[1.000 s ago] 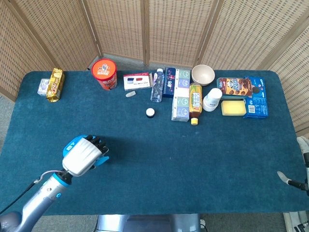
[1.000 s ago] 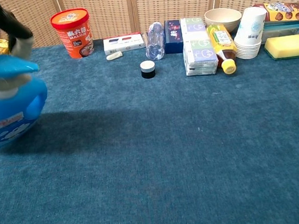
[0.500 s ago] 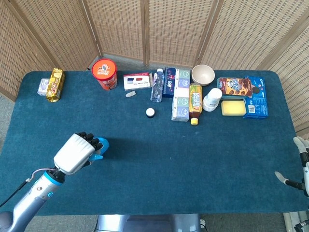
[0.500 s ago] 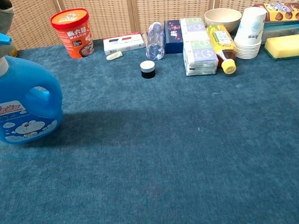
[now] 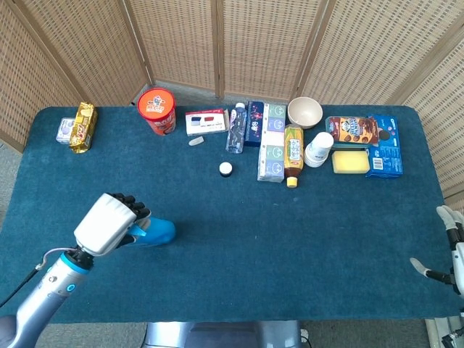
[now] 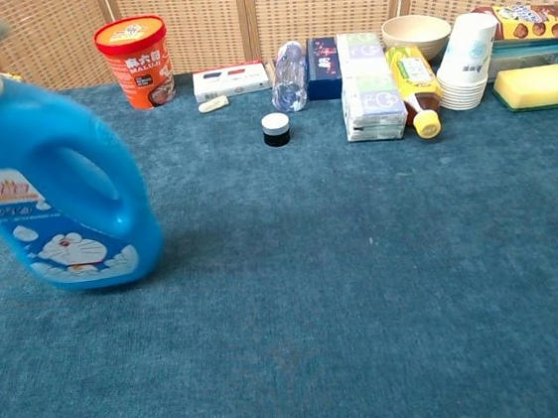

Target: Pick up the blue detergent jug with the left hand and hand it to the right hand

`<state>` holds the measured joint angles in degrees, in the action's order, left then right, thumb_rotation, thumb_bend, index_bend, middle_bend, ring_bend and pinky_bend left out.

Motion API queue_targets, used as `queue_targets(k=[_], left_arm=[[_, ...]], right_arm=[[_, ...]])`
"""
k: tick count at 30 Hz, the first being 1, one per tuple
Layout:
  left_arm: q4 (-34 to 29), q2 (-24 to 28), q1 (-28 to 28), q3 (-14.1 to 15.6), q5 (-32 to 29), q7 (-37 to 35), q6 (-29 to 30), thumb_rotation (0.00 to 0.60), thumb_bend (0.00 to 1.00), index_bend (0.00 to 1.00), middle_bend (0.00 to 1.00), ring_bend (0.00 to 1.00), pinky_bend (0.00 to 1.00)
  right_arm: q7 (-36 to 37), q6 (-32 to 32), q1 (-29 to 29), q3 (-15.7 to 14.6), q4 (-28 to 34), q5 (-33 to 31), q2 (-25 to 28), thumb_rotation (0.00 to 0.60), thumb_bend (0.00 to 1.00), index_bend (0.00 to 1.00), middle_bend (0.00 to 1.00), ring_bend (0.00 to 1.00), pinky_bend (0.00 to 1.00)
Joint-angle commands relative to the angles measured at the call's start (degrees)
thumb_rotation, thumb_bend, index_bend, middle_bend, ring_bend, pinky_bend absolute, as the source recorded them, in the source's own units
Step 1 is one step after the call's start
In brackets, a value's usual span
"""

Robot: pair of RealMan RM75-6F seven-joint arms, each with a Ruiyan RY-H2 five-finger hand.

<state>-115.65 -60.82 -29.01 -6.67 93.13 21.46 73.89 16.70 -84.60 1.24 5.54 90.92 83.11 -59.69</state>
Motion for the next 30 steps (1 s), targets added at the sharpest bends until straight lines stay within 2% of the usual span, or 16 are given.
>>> queue_targets(k=[1,6,10,14,16,19,24,30], left_arm=[[-1.3,1.8,0.2,-1.6,0.1,-2.6,1.6,0.600,0.47,0.76,0.75,0.69,0.78],[-4.3,4.9,-0.6,-3.7,-0.8,-5.1,1.3,0.600,0.47,0.76,0.75,0.69,0.78],[-7.3,5.8,-2.6,-6.1,-1.5,-5.2,0.0,0.600,0.47,0.76,0.75,0.69,0.78],[-8.3,5.3,-4.5,-7.7,-3.3,-4.8,-1.8,0.600,0.47,0.76,0.75,0.69,0.78],[-8.1,4.5,-5.8,-8.4,-4.2,-4.7,-3.0,0.600,0.47,0.76,0.75,0.69,0.78],[-7.0,2.7,-7.6,-9.3,-4.9,-5.3,-4.3,0.600,0.46,0.76,0.75,0.69,0.78],[-5.3,0.0,-10.2,-10.4,-6.3,-6.4,-6.1,0.600,0.46,0.76,0.75,0.69,0.78],[-5.0,-3.3,-13.0,-12.0,-7.0,-4.9,-6.6,0.600,0.46,0.76,0.75,0.69,0.78]], right_arm=[[1.9,0.8,0.4,-0.4,0.1,0.9,0.1,0.600,0.00,0.00,0.00,0.00,0.00],[9.1,3.9,2.1,-1.8,0.3,3.6,1.0,0.600,0.00,0.00,0.00,0.00,0.00],[24.4,9.0,6.2,-3.3,1.1,9.0,2.9,0.600,0.00,0.00,0.00,0.00,0.00],[34.2,9.5,9.2,-3.8,1.4,13.1,4.1,0.600,0.00,0.00,0.00,0.00,0.00],[38.8,9.3,10.8,-3.7,2.6,14.8,4.6,0.600,0.00,0.00,0.01,0.00,0.04],[43.3,9.7,13.1,-3.7,4.7,16.5,5.4,0.600,0.00,0.00,0.06,0.00,0.08],[43.8,11.4,15.9,-3.2,8.7,16.5,6.0,0.600,0.00,0.00,0.11,0.04,0.10],[36.8,13.7,17.7,-1.4,15.0,11.8,4.7,0.600,0.00,0.00,0.13,0.07,0.11]])
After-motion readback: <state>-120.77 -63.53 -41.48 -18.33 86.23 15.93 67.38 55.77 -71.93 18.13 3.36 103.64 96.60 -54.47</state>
